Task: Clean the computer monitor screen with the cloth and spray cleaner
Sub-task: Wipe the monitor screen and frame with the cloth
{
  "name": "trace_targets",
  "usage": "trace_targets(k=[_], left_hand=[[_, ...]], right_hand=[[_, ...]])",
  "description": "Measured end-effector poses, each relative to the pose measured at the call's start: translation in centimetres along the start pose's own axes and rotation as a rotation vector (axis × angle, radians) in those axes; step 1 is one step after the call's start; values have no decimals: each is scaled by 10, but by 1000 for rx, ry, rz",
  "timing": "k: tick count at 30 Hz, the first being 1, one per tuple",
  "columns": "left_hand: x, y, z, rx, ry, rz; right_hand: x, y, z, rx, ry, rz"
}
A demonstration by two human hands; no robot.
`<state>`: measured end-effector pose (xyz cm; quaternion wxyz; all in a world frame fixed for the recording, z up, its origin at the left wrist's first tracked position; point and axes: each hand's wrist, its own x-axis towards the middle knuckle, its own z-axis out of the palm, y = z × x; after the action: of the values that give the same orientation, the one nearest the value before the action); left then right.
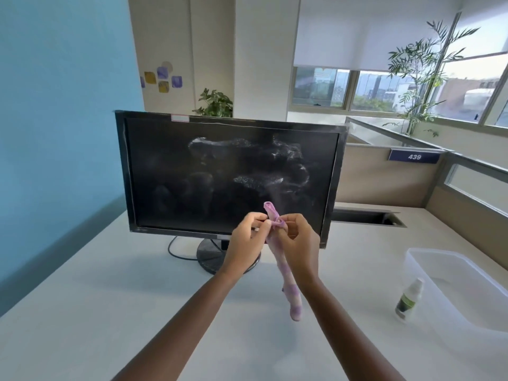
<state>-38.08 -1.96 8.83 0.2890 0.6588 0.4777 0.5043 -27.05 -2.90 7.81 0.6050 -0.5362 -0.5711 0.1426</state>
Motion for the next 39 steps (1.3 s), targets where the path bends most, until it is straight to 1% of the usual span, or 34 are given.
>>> trace_targets(k=[1,3,7,9,11,12,14,15,18,20,23,27,29,30,34,36,39], left_hand=[[-2,0,-5,-104,-56,-50],[-3,1,-15,-208,-72,-120],[-2,-7,-39,-154,55,-116],[1,-13,-51,-117,120,-81],[6,-17,-60,-97,144,-55],[9,-17,-64,-95,152,-47],[17,-16,-73,-116,146,-25],[22,-14,-77,-143,124,-10],[37,-8,-89,-204,21,57],[48,-5,-95,-189,-23,116],[67,-3,-103,-175,-62,204],[95,-3,-119,-131,-83,297],[109,-6,-129,-67,-68,330],[117,-9,-135,-3,-31,348],[147,-26,-167,397,235,412],[159,-32,-185,559,308,432],[176,-41,-214,721,416,447]], right_hand=[[-4,-4,8,-2,1,-13],[-11,-10,22,-31,-31,-56],[-25,-15,34,-90,-198,-152],[-28,-15,38,-82,-224,-183],[-27,-14,45,-116,-193,-255],[-26,-13,51,-171,-165,-292],[-24,-12,63,-277,-121,-312],[-23,-11,69,-291,-119,-314],[-18,-7,90,-260,-123,-344],[-8,-6,101,-207,-61,-351],[16,-8,114,-112,9,-427],[55,-12,122,-125,53,-523],[75,-18,127,-113,60,-544],[85,-21,129,-114,70,-559],[118,-36,141,-150,103,-625],[130,-43,148,-162,127,-650],[148,-51,160,-217,190,-660]])
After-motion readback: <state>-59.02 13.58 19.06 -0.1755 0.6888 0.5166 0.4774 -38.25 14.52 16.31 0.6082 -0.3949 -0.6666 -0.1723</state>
